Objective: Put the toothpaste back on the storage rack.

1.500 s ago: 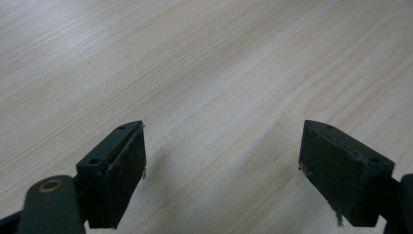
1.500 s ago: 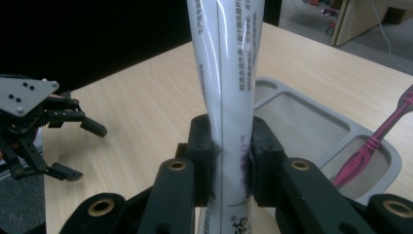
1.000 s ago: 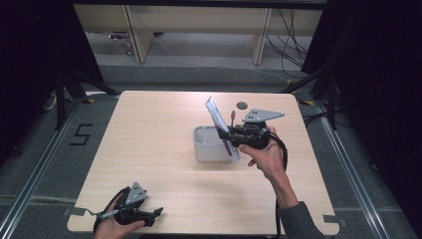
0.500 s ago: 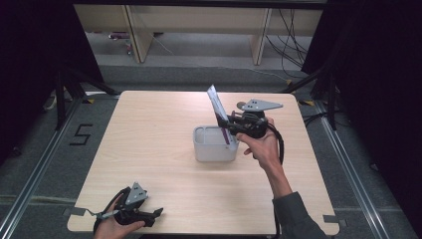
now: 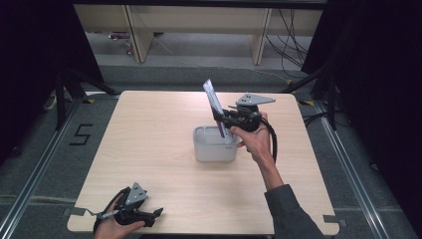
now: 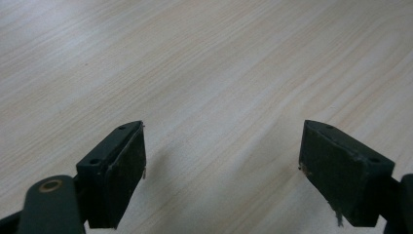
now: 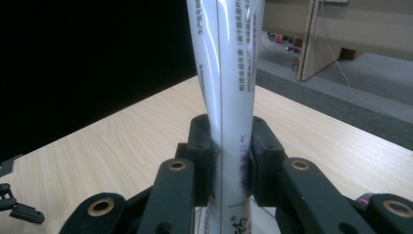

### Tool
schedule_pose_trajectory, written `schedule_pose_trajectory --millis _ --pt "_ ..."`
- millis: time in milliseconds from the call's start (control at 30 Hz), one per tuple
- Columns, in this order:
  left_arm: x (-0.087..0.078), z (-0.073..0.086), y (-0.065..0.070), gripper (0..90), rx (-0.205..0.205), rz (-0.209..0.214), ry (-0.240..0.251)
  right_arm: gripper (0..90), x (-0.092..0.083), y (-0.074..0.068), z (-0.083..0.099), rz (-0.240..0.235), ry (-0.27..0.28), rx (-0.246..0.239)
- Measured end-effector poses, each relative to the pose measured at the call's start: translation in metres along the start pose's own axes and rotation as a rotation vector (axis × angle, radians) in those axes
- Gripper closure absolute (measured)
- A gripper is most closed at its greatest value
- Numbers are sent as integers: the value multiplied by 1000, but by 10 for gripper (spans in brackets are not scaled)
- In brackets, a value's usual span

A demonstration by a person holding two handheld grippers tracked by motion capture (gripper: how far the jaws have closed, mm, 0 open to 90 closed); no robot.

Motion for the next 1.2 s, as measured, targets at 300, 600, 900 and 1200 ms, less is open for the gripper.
schedule_pose_trajectory --millis 300,600,900,1200 --pt "0 0 0 168 -1 1 1 750 13 6 -3 22 -15 -28" --pt "0 0 0 169 0 1 1 750 24 8 1 35 -26 -46" --pt "0 0 0 168 0 0 4 749 32 7 7 41 -32 -43" --pt "0 0 0 169 2 -1 0 748 40 8 19 46 -54 -67"
Point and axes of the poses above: each handheld gripper's, and its own axes: x roughly forward along the jaws, z roughly out of its underside, y roughly to its right, the point moved 1 cm from there along x, roughly forward along the jaws, and after that the axes turned 11 degrees about -x, right-handed, at the moved point
